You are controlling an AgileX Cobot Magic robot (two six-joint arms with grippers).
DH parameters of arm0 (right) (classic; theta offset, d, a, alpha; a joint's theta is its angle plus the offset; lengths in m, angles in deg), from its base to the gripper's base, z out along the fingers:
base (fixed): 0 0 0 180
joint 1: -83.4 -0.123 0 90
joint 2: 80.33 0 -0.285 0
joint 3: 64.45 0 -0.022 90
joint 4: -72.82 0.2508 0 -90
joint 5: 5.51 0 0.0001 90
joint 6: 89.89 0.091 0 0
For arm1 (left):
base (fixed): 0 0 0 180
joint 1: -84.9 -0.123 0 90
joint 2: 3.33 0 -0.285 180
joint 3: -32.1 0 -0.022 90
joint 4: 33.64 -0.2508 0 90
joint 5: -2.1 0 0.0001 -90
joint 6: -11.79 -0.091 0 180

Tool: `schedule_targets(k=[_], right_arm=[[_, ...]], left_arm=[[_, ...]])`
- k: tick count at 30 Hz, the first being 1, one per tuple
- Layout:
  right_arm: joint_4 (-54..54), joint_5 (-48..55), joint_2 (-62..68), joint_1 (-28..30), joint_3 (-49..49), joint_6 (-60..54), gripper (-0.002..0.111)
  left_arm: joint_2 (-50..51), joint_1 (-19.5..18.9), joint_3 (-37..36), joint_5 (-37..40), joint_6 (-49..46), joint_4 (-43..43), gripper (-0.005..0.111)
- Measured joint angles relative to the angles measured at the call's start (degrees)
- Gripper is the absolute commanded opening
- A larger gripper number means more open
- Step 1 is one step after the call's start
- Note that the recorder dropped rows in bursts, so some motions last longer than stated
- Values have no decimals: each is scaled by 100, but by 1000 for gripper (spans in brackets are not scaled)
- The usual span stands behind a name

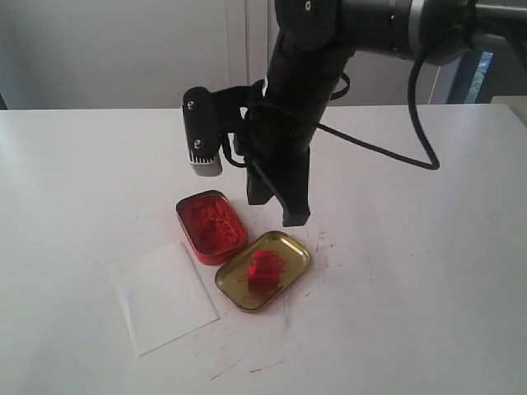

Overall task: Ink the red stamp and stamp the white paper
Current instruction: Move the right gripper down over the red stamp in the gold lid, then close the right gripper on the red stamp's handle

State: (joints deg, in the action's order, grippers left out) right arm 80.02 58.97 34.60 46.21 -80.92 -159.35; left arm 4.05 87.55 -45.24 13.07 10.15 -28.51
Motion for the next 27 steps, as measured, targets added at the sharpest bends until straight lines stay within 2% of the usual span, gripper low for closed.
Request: schedule_targets(k=[4,10,12,27], right_arm=[[-137,45,171,0,14,-25,22],[-169,-81,375,0,14,-35,53],[-169,-109,433,0,14,-35,59],[-169,-181,964,0,14,240,60]], left_arm=[[0,0,0,0,0,0,0],[0,0,0,0,0,0,0],[0,0,0,0,0,0,0],[0,0,0,0,0,0,0]])
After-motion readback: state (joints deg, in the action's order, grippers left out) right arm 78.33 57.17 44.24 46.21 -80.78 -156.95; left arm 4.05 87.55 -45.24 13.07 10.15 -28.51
